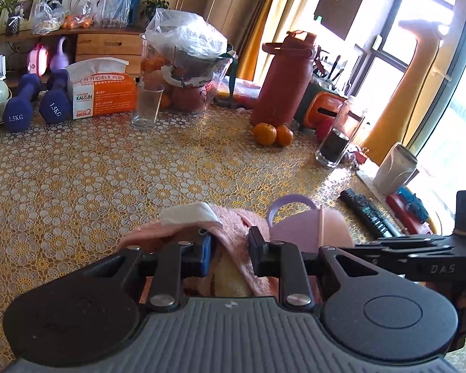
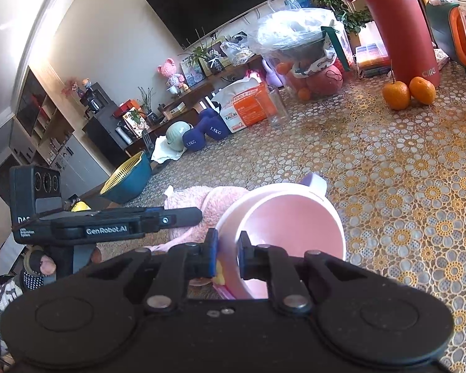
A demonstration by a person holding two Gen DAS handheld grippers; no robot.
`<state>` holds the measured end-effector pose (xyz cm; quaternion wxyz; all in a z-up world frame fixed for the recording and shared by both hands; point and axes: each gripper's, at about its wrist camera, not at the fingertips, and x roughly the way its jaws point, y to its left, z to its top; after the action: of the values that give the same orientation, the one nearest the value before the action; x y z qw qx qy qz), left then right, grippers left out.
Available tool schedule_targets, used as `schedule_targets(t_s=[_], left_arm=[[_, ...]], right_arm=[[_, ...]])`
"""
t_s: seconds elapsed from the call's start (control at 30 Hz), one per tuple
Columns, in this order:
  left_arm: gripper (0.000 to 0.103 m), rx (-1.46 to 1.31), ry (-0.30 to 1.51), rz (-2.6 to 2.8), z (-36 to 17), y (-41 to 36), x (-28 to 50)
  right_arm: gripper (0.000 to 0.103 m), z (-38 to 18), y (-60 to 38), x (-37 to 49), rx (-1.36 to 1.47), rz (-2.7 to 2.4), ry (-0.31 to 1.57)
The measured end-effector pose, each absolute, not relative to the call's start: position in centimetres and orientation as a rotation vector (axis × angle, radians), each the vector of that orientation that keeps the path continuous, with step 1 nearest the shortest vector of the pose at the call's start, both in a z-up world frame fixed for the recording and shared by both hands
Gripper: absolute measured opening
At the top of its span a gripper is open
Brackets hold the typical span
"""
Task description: Organize objects
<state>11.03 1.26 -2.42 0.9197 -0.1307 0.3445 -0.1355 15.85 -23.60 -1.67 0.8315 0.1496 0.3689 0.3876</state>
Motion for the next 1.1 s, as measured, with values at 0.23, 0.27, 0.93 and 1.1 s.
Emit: schedule_targets(t_s=[0.23, 0.27, 0.93, 1.1], left_arm=[[0.022, -0.193, 0.628, -0.307, 1.1, 0.1, 10.3], [0.022, -0.174, 0.642, -0.303, 0.8, -0.1, 10.5], [0.073, -0.092, 0.862, -0.333, -7.0, 0.0, 11.8], [0.045, -0.138, 0.872, -0.352, -7.4, -0.1, 12.3]], right_arm=[[0.012, -1.9, -23.5, 15.1, 0.305, 0.835, 0.770], [0.012, -1.8, -23.5, 15.0, 0.300, 0.834, 0.767], [0.013, -1.9, -23.2, 15.0, 0.279, 0.847, 0.771], [0.015, -1.9, -22.9, 15.0, 0.266, 0.850, 0.774]])
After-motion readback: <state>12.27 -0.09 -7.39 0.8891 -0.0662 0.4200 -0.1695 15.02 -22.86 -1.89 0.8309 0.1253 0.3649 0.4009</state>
